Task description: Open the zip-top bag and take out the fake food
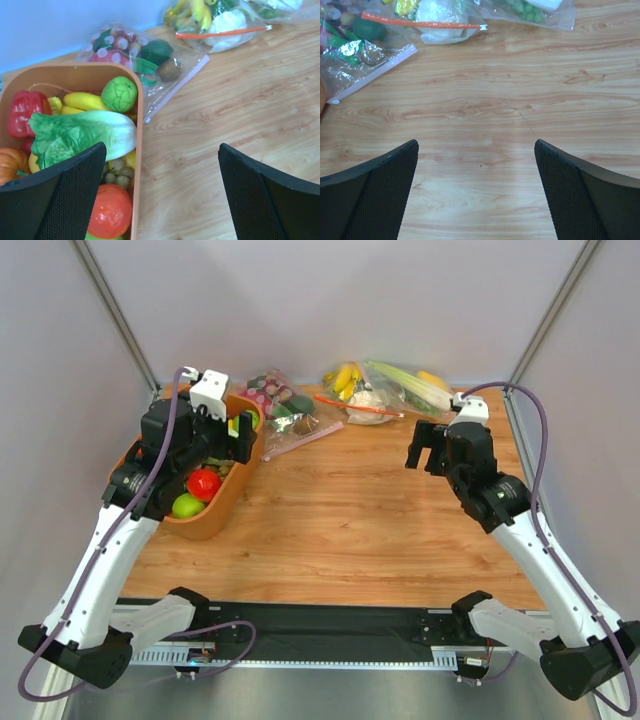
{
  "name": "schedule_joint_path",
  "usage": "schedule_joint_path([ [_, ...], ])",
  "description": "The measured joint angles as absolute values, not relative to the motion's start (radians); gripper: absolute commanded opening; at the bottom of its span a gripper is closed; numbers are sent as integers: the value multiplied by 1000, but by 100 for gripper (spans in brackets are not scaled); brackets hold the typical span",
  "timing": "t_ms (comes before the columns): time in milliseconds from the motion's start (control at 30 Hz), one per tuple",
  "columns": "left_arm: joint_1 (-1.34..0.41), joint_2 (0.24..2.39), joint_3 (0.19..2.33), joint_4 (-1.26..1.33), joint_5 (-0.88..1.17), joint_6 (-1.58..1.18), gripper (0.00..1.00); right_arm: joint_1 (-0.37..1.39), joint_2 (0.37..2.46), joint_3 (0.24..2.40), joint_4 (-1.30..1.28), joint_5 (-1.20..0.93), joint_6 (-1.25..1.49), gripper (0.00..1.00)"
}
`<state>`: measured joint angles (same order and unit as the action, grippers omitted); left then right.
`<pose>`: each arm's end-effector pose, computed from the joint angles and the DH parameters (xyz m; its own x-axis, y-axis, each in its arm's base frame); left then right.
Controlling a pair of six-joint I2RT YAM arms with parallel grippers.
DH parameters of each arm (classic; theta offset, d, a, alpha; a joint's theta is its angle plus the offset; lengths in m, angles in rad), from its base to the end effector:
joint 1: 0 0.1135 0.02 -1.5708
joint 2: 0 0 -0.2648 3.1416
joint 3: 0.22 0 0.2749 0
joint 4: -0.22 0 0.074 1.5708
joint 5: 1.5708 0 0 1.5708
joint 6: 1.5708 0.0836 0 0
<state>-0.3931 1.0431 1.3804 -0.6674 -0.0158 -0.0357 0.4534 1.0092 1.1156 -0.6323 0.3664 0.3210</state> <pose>0.2490 -0.1018 0.4366 -0.3124 0.0909 -0.9456 0.3583 0.9332 -0.0286 0.2566 0.0917 0.3494 -0.4694 0.0990 -0.8774 0.0186 0.9946 0.1022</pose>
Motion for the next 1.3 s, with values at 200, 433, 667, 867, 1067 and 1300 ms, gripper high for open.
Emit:
schedule_joint_path([
  [200, -363, 1134, 1340, -567, 4, -32, 97, 382, 1141, 1198, -603, 332, 255, 100],
  [433, -318, 1175, 1196, -487, 101, -33, 97, 369, 1371, 1333, -495, 261, 161, 100],
  [667, -281, 1162, 1187, -456, 131, -36, 96, 369, 1682, 1546, -365, 150, 78, 100],
  [867, -261, 1139, 1181, -440, 162, -36, 96, 369, 1950, 1751, -313, 109, 13, 100],
  [1067, -226, 1139, 1181, -440, 184, -38, 96, 369, 2130, 1914, -308, 160, -49, 99],
  [1300, -186, 1139, 1181, -436, 222, -52, 96, 368, 2218, 2017, -307, 253, -130, 9],
])
